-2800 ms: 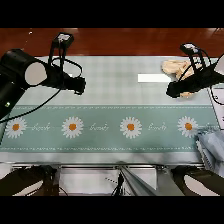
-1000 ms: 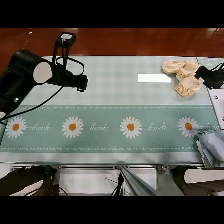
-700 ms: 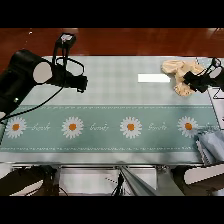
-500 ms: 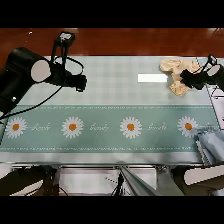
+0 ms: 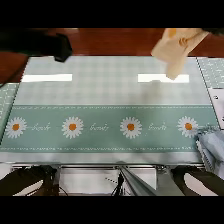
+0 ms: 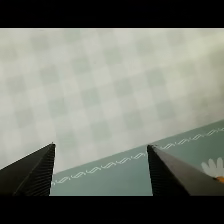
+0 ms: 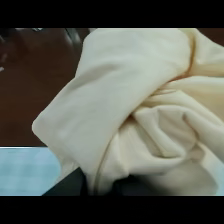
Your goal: Fold the shirts.
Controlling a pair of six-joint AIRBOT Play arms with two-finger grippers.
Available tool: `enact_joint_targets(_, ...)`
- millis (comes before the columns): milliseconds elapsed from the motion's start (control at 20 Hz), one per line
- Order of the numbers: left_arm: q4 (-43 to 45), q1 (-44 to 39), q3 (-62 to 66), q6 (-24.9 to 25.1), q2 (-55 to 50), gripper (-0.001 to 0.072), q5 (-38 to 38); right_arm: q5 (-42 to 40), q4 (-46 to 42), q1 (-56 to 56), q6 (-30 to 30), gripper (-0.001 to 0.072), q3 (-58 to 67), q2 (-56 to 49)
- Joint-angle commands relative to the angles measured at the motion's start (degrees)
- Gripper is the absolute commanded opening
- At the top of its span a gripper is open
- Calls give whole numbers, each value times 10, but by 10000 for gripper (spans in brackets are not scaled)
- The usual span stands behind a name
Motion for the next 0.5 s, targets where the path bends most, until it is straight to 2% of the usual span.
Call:
enact_joint_targets(0, 0, 0, 91, 11, 43, 676, -40, 21, 10, 59, -15, 43, 8, 106)
enact_joint_targets(150, 0, 0, 98, 11, 93, 677, -47, 106, 10, 86, -12, 43, 8, 134)
enact_joint_targets(300, 0, 0, 98, 9, 113, 677, -87, 218, 9, 136, -7, 43, 7, 116)
enact_joint_targets(450, 0, 0, 93, 9, 109, 676, -123, 242, -29, 249, 19, 43, -16, 70)
